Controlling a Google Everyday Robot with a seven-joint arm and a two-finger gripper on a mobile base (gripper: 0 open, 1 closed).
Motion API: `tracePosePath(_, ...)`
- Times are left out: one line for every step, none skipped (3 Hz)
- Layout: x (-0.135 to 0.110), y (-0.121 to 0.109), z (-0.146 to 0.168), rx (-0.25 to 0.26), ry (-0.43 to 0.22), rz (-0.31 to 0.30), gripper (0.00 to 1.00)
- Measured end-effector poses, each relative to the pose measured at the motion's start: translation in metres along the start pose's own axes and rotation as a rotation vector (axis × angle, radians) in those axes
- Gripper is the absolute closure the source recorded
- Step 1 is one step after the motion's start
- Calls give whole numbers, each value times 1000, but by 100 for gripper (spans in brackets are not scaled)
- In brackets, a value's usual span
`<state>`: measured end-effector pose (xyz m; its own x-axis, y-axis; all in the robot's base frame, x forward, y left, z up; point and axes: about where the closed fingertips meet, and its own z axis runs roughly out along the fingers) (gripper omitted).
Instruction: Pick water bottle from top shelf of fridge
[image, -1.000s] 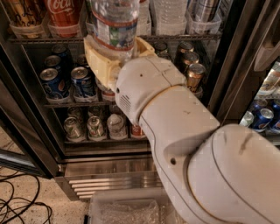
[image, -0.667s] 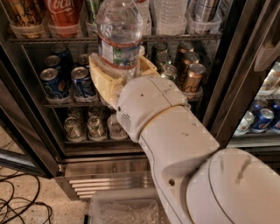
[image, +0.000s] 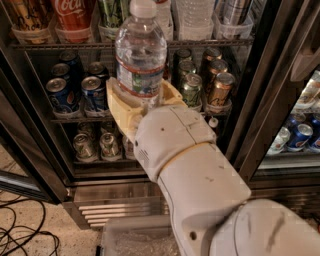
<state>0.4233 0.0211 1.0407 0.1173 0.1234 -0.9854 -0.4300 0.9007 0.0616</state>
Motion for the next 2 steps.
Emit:
tracePosePath(10, -11, -25, 87, 29, -12, 100)
tracePosePath(10, -11, -25, 87, 29, -12, 100)
